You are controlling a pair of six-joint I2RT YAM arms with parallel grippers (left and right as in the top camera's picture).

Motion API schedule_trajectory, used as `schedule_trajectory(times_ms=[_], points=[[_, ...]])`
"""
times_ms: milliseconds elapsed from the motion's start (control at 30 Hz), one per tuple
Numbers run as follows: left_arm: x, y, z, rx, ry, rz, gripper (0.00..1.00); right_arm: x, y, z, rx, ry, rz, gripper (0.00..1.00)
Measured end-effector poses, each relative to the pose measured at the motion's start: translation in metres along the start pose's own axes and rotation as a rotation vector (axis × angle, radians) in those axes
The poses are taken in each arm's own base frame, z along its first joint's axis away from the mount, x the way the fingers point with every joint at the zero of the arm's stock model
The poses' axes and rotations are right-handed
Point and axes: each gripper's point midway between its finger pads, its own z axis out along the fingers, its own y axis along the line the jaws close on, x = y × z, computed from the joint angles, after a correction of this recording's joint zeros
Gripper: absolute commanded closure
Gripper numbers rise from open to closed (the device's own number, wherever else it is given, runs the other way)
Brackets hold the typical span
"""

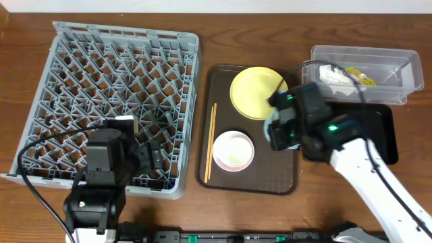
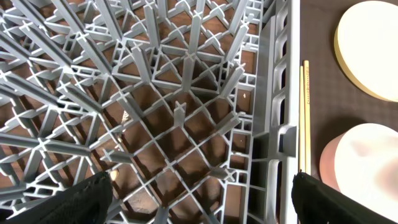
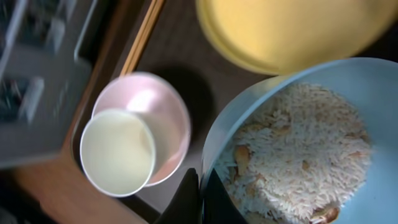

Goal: Sort waste into correct bins and load items into the dishwasher
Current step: 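Tip the blue bowl over the black tray to pour out the rice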

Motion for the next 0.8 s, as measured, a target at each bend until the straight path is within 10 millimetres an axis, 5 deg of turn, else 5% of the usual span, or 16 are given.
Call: schedule_trajectory(times_ms=[300,600,800], points=[[0.0,0.0,0.0,0.0,0.0,0.0,0.07,-0.018,-0.086,-0.035,-0.018,-0.123,0.343,0.99],[0.0,0.0,0.0,0.0,0.0,0.0,0.08,-0.017,-0.122,-0.04,-0.369,-0.172,0.547,0.99],[0.0,0.0,0.0,0.0,0.0,0.0,0.08,-0.02,-0.129,-0.037,-0.606,-0.208,0.609,0.99]])
